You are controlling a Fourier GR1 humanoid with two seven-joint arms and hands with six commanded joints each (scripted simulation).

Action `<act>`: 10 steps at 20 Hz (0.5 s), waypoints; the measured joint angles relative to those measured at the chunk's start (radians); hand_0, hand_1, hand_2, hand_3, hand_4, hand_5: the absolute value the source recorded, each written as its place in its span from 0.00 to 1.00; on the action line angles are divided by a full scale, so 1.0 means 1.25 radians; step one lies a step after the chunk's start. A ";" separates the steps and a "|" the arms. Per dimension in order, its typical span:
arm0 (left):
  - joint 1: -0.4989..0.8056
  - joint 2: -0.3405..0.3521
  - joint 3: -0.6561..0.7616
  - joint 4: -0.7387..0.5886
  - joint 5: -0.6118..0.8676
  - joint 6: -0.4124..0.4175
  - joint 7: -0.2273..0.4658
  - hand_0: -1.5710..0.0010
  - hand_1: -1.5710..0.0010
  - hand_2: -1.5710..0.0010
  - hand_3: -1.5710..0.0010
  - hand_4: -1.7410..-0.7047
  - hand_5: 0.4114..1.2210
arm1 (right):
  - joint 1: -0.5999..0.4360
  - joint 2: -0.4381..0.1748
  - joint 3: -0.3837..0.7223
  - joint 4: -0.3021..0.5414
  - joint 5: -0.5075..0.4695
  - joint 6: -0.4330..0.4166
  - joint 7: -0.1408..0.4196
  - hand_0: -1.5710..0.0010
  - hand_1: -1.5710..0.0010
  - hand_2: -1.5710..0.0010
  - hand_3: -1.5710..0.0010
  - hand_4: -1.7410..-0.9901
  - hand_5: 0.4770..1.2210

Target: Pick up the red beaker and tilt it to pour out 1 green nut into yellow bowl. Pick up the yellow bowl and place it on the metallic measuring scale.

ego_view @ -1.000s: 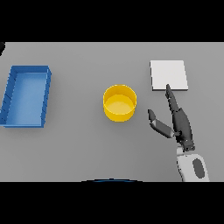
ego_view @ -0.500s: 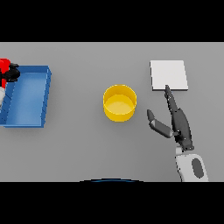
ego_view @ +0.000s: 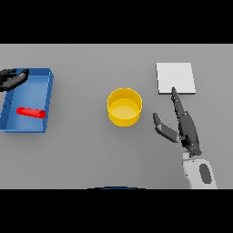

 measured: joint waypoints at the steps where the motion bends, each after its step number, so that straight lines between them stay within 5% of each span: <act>1: -0.006 -0.005 -0.002 0.008 -0.007 0.004 0.000 0.87 0.88 0.89 0.91 0.98 0.29 | 0.010 -0.007 -0.002 -0.004 -0.002 0.005 -0.004 1.00 1.00 1.00 1.00 0.77 0.28; 6: -0.025 -0.029 -0.014 0.022 -0.045 0.059 -0.002 0.96 0.96 0.96 0.97 1.00 0.30 | 0.005 -0.007 0.003 -0.011 0.010 0.000 0.020 1.00 1.00 1.00 1.00 0.75 0.26; 10: -0.012 -0.038 0.002 0.023 -0.042 0.085 -0.068 0.98 0.98 0.98 0.99 0.99 0.34 | -0.014 -0.032 0.042 -0.014 0.071 0.017 0.033 1.00 1.00 1.00 1.00 0.80 0.32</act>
